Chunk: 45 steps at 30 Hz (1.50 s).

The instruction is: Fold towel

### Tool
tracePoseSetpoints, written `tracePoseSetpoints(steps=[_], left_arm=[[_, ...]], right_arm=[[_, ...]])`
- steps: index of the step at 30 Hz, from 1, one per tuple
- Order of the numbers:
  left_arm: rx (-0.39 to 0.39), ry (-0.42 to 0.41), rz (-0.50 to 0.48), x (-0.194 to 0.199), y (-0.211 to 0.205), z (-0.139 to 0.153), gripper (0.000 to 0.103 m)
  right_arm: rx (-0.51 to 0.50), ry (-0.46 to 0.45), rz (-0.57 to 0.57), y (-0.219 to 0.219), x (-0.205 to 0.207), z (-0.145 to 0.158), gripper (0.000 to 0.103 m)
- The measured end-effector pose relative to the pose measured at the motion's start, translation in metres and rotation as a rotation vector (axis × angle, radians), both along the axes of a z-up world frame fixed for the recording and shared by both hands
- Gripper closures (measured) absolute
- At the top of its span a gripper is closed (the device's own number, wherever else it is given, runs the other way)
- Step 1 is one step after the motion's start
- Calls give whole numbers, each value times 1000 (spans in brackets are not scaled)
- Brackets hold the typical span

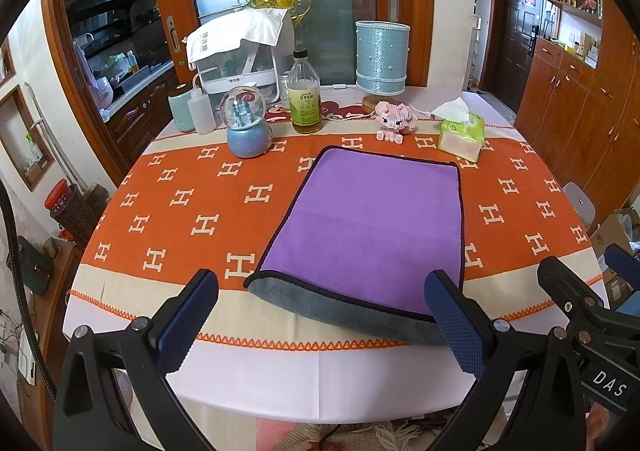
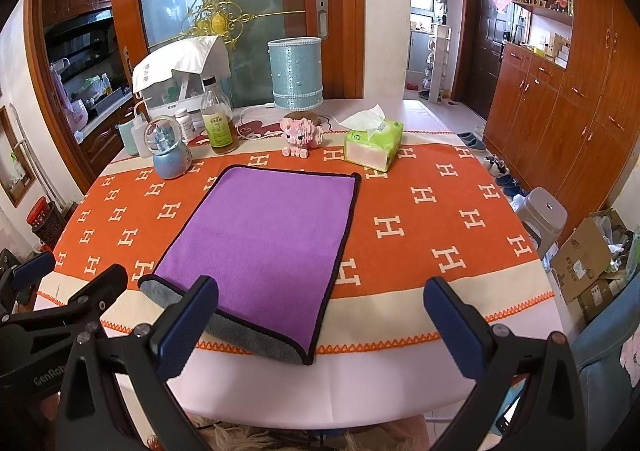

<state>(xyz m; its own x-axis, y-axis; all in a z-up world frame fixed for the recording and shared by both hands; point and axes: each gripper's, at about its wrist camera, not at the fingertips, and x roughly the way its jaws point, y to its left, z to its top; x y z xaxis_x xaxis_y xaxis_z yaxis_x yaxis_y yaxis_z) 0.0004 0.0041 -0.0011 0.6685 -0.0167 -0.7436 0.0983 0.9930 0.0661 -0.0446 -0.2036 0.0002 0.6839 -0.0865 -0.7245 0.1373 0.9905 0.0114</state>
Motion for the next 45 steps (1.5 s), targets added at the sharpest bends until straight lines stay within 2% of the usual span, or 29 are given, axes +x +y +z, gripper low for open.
tracePoseSetpoints(steps=[45], left_arm=[[-16,9,1,-10,-6,-3,1]], right_arm=[[-9,-8,-2,2,-3,-1,0]])
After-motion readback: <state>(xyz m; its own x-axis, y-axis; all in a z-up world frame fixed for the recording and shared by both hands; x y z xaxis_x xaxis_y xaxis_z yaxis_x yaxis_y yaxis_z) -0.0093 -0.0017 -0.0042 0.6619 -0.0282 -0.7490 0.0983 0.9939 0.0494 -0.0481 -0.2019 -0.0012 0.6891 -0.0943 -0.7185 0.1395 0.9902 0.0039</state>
